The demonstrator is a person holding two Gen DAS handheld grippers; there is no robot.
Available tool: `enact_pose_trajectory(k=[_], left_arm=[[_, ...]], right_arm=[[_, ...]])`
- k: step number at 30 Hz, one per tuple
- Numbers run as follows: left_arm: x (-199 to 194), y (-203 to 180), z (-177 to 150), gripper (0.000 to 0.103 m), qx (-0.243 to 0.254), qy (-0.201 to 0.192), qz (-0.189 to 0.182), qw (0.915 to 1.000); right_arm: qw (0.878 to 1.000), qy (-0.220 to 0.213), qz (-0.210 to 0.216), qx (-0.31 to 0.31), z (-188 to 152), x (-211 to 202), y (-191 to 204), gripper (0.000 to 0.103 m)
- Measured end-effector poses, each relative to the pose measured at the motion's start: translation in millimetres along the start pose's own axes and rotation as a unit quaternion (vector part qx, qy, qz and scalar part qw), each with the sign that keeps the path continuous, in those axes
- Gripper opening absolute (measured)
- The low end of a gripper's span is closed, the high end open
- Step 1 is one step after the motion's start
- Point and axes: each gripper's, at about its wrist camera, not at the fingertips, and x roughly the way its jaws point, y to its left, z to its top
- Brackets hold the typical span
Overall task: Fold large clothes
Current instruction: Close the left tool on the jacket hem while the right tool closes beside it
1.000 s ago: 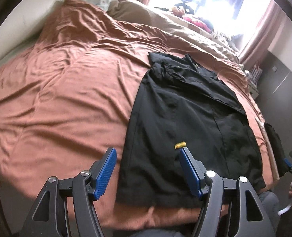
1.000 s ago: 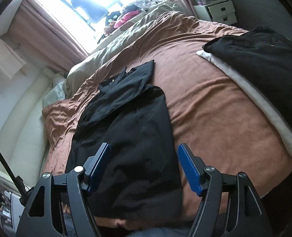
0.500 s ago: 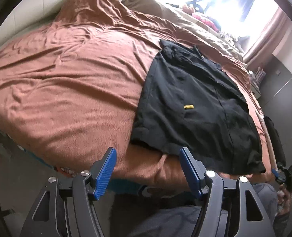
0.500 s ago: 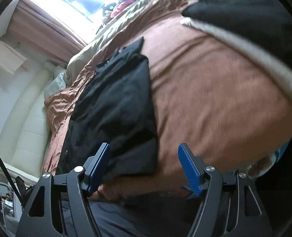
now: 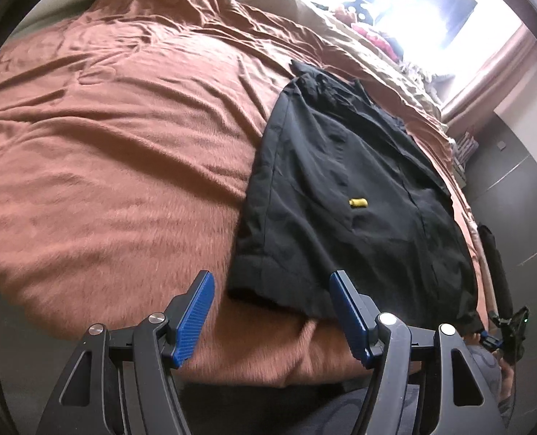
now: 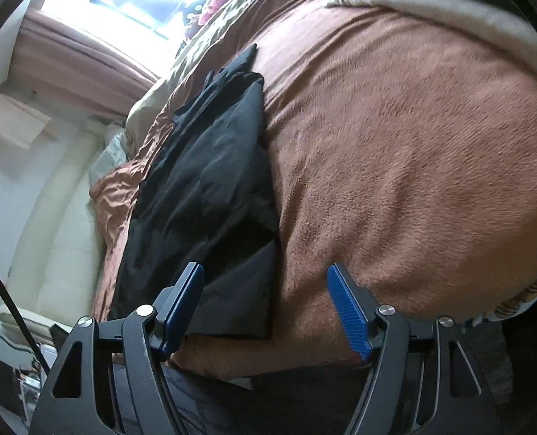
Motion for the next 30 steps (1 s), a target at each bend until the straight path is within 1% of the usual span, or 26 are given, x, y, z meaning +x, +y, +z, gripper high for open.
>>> enact_pose_trajectory(k=[5, 9, 11, 12, 13, 15, 17, 18, 20, 21, 24, 27, 28, 29, 30], left_arm=[[22, 7, 15, 0.067, -0.001, 0.020, 0.006, 0.9998], [33, 12, 20, 0.067, 0.000, 0.034, -0.017, 0.9993], [34, 13, 18, 0.067, -0.003, 0.036, -0.030, 0.9989], [34, 15, 17, 0.067, -0.012, 0.038, -0.046, 0.9981], [33, 18, 15, 0.067, -0.028, 0.043, -0.074, 0.9959], [32, 22, 11, 0.067, -0.052, 0.049, -0.113, 0.9910], [30, 24, 9, 0.067, -0.065, 0.050, -0.133, 0.9878], [29, 25, 8, 0.066, -0.076, 0.051, -0.151, 0.9843], [31, 26, 8, 0.062, -0.093, 0.053, -0.179, 0.9781], [31, 24, 9, 0.062, -0.096, 0.052, -0.180, 0.9776], [33, 17, 11, 0.061, -0.098, 0.043, -0.172, 0.9792], [39, 14, 13, 0.053, -0.109, 0.035, -0.156, 0.9812], [41, 13, 15, 0.049, -0.112, 0.033, -0.146, 0.9823], [43, 12, 15, 0.040, -0.118, 0.031, -0.131, 0.9837], [44, 12, 15, 0.034, -0.124, 0.030, -0.118, 0.9848]], right_arm=[[0.999, 0.009, 0.027, 0.018, 8, 18, -1, 0.069], [0.999, 0.016, 0.038, 0.025, 7, 28, -2, 0.069], [0.998, 0.020, 0.055, 0.033, 3, 28, -5, 0.069], [0.997, 0.023, 0.065, 0.039, 1, 28, -7, 0.069], [0.995, 0.027, 0.079, 0.047, -4, 27, -9, 0.069], [0.991, 0.041, 0.114, 0.062, -15, 29, -13, 0.069], [0.989, 0.044, 0.125, 0.065, -23, 31, -13, 0.069], [0.988, 0.042, 0.129, 0.067, -25, 31, -14, 0.069], [0.986, 0.038, 0.142, 0.078, -27, 37, -13, 0.069], [0.986, 0.035, 0.141, 0.079, -26, 40, -12, 0.069], [0.990, 0.020, 0.122, 0.075, -25, 48, -4, 0.069], [0.992, -0.002, 0.102, 0.081, -22, 52, 4, 0.069], [0.992, -0.007, 0.094, 0.079, -21, 52, 8, 0.069], [0.993, -0.013, 0.083, 0.079, -20, 54, 12, 0.064], [0.994, -0.015, 0.073, 0.079, -18, 57, 16, 0.058]])
